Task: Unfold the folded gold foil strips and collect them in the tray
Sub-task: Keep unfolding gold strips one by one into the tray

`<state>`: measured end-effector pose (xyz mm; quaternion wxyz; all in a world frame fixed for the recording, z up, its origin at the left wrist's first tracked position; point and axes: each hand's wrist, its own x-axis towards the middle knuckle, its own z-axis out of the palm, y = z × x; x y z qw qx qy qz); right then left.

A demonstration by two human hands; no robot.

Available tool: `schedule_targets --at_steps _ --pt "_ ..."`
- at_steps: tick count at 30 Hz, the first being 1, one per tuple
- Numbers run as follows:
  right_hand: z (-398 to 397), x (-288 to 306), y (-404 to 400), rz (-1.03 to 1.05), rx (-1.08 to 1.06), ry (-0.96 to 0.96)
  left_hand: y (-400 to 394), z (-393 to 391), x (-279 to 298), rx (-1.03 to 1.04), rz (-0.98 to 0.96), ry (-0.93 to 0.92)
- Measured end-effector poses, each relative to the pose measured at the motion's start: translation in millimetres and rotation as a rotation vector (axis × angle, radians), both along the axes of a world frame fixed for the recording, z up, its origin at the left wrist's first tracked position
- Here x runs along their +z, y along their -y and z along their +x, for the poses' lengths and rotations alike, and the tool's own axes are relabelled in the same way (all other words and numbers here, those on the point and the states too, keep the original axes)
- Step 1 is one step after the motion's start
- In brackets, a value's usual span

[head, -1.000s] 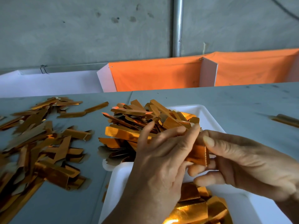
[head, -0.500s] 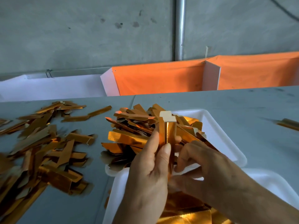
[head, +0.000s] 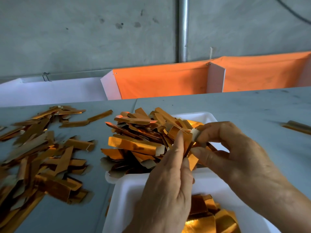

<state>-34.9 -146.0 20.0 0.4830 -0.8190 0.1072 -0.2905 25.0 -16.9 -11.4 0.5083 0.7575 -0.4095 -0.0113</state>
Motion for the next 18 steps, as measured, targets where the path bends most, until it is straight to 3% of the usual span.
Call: schedule_targets --at_steps 11,14,18 --pt "-2.8 1.6 10.9 0.299 0.342 -0.039 -1.9 -1.8 10.2 0.027 -0.007 0.017" --pt "-4.0 2.6 10.8 0.225 0.320 -0.101 -2.7 0.7 7.7 -0.028 0.043 0.002" --pt "-1.8 2.7 5.2 0.234 0.164 -0.062 -1.5 0.0 4.7 0.057 0.076 0.144"
